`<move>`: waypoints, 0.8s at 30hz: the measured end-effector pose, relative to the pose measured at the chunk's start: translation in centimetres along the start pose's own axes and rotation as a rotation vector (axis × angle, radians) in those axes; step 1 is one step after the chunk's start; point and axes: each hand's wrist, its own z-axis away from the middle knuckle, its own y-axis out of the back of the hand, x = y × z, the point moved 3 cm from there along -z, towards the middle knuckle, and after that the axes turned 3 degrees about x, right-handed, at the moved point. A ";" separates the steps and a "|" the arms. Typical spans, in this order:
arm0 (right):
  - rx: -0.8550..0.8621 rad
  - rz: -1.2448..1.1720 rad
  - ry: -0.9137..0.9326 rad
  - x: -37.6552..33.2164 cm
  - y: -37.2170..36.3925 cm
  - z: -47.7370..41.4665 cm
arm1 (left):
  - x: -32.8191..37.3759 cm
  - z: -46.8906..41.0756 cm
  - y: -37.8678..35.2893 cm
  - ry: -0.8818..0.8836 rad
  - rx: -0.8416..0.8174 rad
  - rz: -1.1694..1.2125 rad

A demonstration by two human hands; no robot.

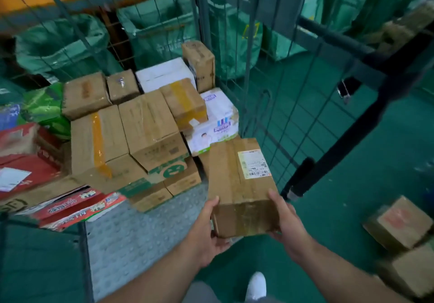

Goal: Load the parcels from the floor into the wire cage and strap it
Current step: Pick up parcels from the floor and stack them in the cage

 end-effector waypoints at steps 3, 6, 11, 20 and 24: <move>-0.006 0.071 0.025 -3.7 -0.9 -3.7 | 3.2 -0.9 -1.6 0.002 0.010 0.004; 0.005 0.088 0.040 -6.0 -2.9 -6.5 | 6.4 -2.6 -2.2 0.003 0.035 0.021; 0.038 0.032 0.036 -8.9 -6.5 -9.8 | 12.7 -7.2 -2.7 -0.009 0.002 -0.013; 0.112 0.096 0.029 -15.4 -10.4 -16.7 | 21.5 -11.9 -4.8 0.018 -0.020 0.051; 0.128 0.094 0.064 -18.7 -12.0 -19.5 | 25.1 -13.5 -6.4 0.001 -0.015 0.108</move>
